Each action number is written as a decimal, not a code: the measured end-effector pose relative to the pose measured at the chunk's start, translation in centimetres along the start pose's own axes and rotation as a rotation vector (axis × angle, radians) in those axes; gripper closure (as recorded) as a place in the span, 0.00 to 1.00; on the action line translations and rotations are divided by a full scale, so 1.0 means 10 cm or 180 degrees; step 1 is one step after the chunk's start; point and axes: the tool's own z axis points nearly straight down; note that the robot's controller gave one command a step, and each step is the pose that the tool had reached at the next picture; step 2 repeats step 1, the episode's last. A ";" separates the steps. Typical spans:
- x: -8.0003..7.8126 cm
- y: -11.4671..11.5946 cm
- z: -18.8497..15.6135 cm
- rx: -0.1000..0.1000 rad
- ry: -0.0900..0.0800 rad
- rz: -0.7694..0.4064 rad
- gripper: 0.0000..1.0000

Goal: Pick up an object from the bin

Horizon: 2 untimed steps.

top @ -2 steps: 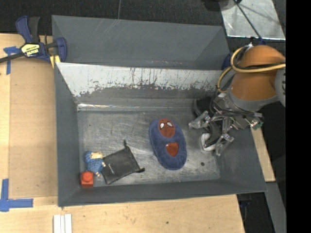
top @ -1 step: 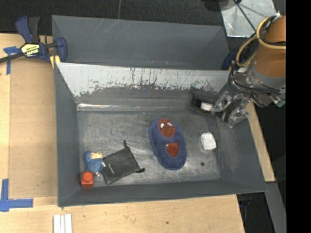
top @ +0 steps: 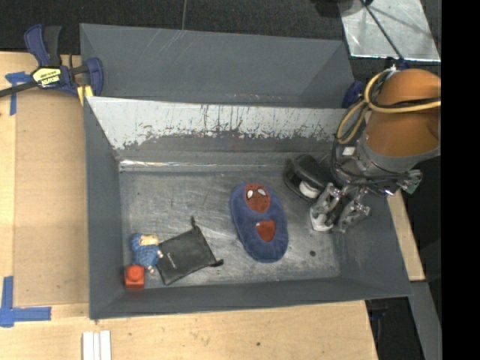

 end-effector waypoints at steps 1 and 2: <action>-0.01 0.18 -0.99 0.0198 -0.0160 0.0111 1.00; -0.01 0.18 -0.99 0.0198 -0.0160 0.0111 1.00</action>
Offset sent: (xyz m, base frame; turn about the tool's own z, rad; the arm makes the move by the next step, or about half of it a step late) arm -0.0057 0.0122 0.0975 0.0375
